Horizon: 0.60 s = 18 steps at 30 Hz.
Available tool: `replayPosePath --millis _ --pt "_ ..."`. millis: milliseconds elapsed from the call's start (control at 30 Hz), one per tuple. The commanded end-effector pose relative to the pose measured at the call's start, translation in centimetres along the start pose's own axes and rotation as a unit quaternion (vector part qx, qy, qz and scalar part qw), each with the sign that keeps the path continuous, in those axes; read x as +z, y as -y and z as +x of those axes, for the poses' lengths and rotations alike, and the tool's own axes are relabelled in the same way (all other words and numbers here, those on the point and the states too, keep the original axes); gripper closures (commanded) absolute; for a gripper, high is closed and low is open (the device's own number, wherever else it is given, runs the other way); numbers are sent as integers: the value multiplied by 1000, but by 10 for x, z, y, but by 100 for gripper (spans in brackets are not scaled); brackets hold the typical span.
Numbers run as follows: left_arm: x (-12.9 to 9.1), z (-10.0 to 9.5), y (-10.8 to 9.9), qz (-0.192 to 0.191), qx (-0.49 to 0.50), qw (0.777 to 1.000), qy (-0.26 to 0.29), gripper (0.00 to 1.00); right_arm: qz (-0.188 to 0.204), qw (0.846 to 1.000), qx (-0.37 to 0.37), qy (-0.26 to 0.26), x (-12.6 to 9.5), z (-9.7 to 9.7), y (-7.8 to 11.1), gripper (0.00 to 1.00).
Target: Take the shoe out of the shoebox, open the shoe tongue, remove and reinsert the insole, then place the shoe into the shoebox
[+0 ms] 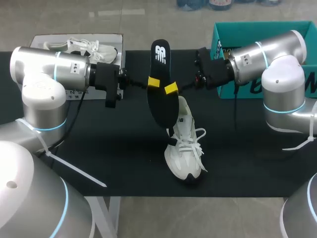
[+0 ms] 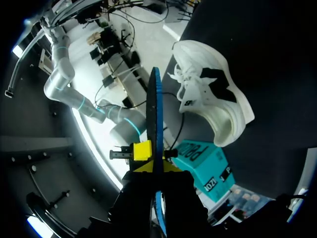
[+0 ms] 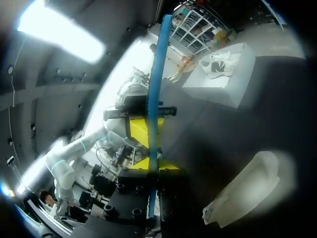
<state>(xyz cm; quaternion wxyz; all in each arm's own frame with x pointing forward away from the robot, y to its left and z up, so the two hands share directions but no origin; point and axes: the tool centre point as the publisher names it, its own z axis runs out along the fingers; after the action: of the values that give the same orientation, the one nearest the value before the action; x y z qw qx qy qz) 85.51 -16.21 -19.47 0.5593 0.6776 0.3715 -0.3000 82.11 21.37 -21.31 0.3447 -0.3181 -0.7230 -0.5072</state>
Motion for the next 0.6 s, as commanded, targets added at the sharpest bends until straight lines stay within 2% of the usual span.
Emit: replayPosePath --millis 33,67,100,167,233,367,600 --pt "1 1 0 -2 1 1000 0 100 -4 1000 0 3 0 3 3 100" --pt "1 1 0 -2 1 1000 0 100 -4 1000 0 3 0 4 3 100" --pt "1 1 0 -2 1 1000 0 91 -4 1000 0 3 1 4 3 100" --pt "1 1 0 -2 1 1000 0 0 -5 1000 0 3 1 5 3 100" --pt "1 1 0 -2 1 1000 0 0 -6 1000 0 3 2 6 4 100" --pt "-5 1 5 35 -41 998 -21 0 -6 1000 -2 7 1 8 4 100" --pt "-35 5 22 73 -137 984 -86 0 -7 1000 -3 23 -7 4 4 100"
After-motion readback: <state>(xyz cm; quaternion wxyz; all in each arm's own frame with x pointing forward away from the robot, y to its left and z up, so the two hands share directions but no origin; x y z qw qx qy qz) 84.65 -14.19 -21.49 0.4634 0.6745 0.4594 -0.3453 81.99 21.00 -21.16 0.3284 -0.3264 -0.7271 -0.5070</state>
